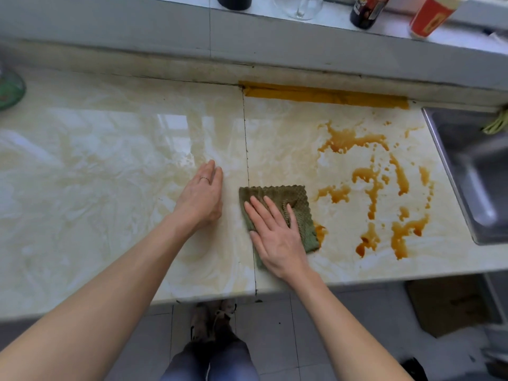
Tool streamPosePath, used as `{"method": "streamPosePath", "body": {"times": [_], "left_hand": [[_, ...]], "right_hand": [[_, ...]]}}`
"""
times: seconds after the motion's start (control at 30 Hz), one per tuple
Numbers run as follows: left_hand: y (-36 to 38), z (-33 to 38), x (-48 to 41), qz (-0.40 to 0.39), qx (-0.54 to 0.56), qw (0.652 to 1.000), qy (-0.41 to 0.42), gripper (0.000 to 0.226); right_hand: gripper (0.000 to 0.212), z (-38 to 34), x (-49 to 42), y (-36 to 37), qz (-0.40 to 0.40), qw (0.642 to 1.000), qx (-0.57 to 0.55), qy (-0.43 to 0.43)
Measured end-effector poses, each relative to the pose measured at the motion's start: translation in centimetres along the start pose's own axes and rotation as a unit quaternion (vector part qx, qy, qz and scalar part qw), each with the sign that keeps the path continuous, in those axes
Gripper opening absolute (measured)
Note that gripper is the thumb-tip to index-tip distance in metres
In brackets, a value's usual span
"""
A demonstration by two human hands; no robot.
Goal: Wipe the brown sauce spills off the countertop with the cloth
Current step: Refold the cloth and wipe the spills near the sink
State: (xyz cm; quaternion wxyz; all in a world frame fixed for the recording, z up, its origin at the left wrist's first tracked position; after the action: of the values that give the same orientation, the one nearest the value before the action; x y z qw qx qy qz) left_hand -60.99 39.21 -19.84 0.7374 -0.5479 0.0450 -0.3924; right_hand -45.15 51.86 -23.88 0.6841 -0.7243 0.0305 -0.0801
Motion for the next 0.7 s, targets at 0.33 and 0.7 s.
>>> {"method": "streamPosePath", "body": {"times": [0.33,0.7], "left_hand": [[0.2,-0.3,-0.2,-0.009,-0.008,1.0,0.004,0.07],[0.1,-0.3,0.0,-0.003,0.001,1.0,0.009,0.066]], "right_hand": [[0.056,-2.6,2.6,0.2,0.001,0.999,-0.027,-0.027],[0.056,-3.7,4.5,0.3,-0.001,1.0,-0.023,-0.014]]}}
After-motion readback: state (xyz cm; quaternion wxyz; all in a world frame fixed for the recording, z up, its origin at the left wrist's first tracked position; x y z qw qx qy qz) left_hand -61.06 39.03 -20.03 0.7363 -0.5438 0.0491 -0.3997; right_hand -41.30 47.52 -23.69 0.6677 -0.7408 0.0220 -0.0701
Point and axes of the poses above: each hand's wrist, its own x-axis away from the middle knuckle, its own y-axis out of the palm, z = x × y, the point moved 1 cm from there along -x, towards the middle knuckle, and after that the axes turned 8 degrees about x, right-handed, at the moved point
